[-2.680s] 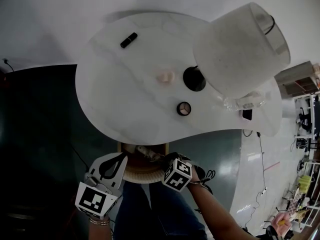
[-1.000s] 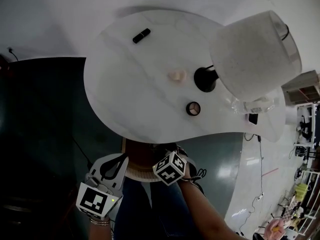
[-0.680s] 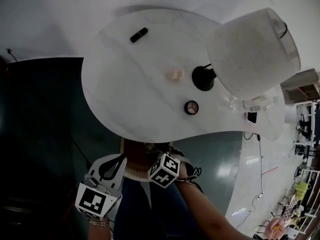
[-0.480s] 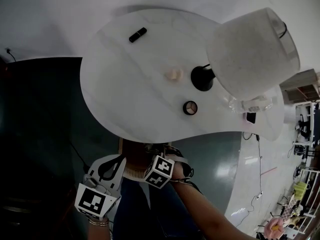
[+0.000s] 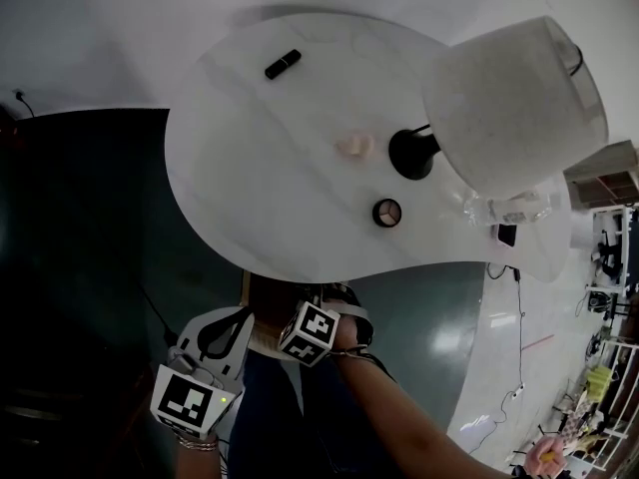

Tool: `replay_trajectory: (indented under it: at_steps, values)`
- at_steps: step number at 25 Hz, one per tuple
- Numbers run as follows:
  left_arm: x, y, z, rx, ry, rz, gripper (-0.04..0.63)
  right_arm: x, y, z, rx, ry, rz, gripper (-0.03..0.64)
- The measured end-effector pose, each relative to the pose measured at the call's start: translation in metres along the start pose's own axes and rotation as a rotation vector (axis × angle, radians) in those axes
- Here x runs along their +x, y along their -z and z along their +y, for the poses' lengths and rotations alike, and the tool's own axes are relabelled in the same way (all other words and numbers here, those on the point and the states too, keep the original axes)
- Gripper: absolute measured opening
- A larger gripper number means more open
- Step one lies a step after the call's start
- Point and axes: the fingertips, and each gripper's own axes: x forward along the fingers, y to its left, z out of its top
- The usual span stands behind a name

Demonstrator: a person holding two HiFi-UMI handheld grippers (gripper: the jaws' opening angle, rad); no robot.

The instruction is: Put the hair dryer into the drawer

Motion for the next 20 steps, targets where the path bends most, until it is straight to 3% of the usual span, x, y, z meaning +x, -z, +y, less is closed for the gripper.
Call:
replay_trajectory:
  at_steps: [8, 11, 20]
  values:
    - [-0.003, 0.001, 0.003, 0.009, -0.004, 0.008, 0.015, -0.013, -0.003, 0.002, -0.007, -0.002, -0.043, 0.127]
    - [-0.004, -0.001, 0.002, 0.009, -0.001, 0.004, 0.016, -0.025, -0.001, 0.001, 0.003, 0.010, -0.062, 0.154]
    - [-0.003, 0.004, 0.000, 0.014, 0.010, 0.022, 0.015, -0.065, 0.050, 0.004, 0.077, -0.034, -0.084, 0.166]
